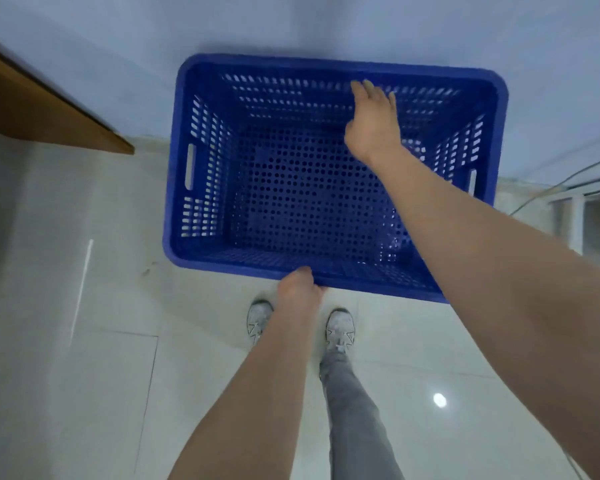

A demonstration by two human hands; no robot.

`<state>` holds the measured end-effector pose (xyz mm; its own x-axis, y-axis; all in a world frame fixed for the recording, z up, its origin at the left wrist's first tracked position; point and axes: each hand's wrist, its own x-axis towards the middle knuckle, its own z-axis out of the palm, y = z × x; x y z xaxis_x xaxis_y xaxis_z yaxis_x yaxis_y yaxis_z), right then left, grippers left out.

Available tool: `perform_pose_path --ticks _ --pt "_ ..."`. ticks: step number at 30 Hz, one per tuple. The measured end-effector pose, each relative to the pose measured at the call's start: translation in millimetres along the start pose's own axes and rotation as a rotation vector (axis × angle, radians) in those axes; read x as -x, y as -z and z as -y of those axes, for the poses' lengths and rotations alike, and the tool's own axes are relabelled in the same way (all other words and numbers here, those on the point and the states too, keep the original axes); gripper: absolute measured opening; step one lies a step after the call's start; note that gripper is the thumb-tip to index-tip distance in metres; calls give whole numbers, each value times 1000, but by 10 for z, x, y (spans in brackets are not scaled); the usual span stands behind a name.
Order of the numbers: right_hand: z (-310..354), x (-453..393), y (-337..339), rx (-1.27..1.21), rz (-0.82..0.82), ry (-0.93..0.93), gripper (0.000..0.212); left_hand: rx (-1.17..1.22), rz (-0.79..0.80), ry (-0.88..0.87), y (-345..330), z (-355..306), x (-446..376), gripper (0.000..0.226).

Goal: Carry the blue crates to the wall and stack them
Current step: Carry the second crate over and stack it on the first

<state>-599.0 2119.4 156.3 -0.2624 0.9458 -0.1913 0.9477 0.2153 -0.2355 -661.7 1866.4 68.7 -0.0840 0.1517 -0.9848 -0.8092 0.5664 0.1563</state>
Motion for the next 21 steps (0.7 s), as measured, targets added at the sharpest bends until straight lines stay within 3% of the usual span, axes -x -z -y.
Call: perform_pose_path --ticks 4,6,8,11,12,15,17,21 --pt "-478 676 -88 -48 -16 -201 64 105 -44 41 -103 -194 180 27" --pt "-751 1009 -105 -20 6 -293 64 -62 -38 78 -108 -225 376 28" --pt "-986 1275 -96 11 9 -368 67 -403 -49 86 -51 -313 539 27" --pt "-1252 1530 -37 83 72 -513 79 -1331 -243 -193 60 -553 582 29" --pt "-1315 1590 -32 87 118 -559 84 -1492 -283 -327 43 -642 555 24" --pt "-1392 1615 -42 -72 191 -677 93 -1601 -313 -560 -183 -992 589 20" --pt "-1412 1524 -64 -146 167 -697 92 -1691 -424 -743 -284 -1309 589 24" --pt "-1415 1319 -106 -189 168 -758 97 -1644 -733 -901 -72 -1949 420 62"
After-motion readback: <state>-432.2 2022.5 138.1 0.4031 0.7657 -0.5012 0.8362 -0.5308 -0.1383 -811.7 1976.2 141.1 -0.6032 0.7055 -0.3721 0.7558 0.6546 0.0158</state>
